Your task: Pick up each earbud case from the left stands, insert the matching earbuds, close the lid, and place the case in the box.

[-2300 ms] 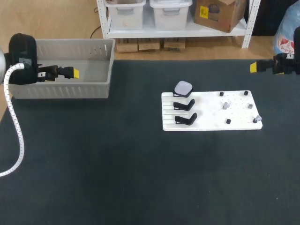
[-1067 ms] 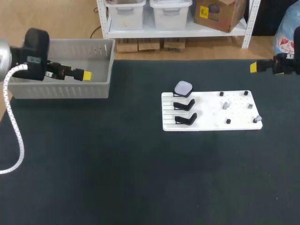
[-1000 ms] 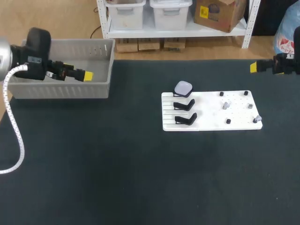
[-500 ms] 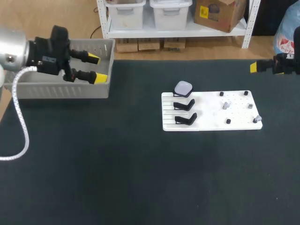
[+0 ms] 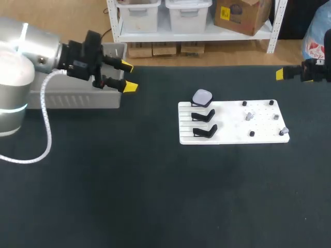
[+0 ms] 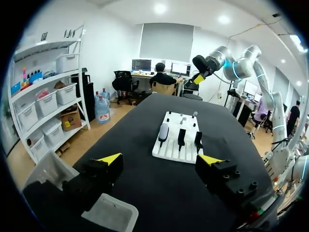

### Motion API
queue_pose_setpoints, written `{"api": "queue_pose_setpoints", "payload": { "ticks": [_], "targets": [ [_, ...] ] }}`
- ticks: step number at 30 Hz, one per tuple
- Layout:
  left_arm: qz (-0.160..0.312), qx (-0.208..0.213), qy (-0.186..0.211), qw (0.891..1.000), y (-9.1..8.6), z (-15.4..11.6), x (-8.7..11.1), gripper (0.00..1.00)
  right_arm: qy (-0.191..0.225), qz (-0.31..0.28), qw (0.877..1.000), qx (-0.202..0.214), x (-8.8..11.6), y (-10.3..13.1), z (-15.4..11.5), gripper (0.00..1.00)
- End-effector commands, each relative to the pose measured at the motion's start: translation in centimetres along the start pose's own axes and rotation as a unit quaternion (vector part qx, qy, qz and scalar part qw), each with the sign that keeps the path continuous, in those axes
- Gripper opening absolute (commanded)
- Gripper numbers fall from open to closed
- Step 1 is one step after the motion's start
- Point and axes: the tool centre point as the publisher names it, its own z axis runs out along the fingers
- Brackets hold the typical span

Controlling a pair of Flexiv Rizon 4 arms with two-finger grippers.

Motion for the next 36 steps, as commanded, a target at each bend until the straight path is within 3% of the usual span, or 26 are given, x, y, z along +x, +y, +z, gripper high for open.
{"api": "queue_pose_setpoints", "payload": {
  "ticks": [1, 15, 32, 36],
  "targets": [
    [0.0, 0.042, 0.001, 0.999, 0.7, 0.3, -0.1, 1.0, 0.0, 0.0, 1.0, 0.0, 0.0, 0.0, 0.0, 1.0],
    [0.005, 0.044, -0.001, 0.999, 0.6, 0.5, 0.2, 1.0, 0.0, 0.0, 1.0, 0.0, 0.0, 0.0, 0.0, 1.0],
    [0.083, 0.105, -0.013, 0.991, 2.1, 9.1, -0.4, 1.0, 0.0, 0.0, 1.0, 0.0, 0.0, 0.0, 0.0, 1.0],
    [0.078, 0.119, -0.025, 0.99, 2.0, 10.1, -0.3, 1.0, 0.0, 0.0, 1.0, 0.0, 0.0, 0.0, 0.0, 1.0]
  ]
}}
